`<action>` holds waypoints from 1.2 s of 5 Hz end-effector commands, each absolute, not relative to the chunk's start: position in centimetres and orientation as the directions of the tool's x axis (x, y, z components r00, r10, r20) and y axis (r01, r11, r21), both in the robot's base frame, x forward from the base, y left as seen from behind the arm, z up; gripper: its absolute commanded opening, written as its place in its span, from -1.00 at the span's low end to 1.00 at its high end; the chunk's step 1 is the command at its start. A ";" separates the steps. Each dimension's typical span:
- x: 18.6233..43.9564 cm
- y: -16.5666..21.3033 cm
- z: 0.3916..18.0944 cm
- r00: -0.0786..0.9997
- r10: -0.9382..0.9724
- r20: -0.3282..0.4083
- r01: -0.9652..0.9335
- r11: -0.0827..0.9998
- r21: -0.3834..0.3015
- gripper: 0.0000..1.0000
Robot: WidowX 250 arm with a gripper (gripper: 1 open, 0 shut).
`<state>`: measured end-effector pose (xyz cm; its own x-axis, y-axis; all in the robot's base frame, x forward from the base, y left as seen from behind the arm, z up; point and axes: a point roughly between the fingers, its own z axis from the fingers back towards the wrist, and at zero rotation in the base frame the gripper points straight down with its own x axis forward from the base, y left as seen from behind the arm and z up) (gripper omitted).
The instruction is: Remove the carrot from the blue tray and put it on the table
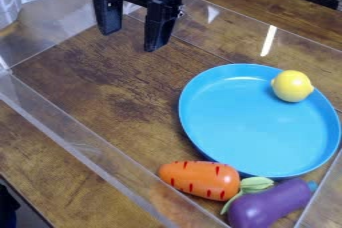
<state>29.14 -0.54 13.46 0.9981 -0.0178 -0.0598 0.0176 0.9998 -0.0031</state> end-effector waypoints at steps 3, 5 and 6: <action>30.5 1.1 12.5 0.998 -0.019 -0.057 0.020 1.000 0.018 1.00; 32.0 2.3 12.7 0.999 -0.022 -0.041 0.023 0.999 0.026 1.00; 32.4 2.8 12.6 0.999 -0.013 -0.044 0.014 0.999 0.030 1.00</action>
<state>31.65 2.01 11.15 0.9948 -0.0318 -0.0970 0.0343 0.9991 0.0237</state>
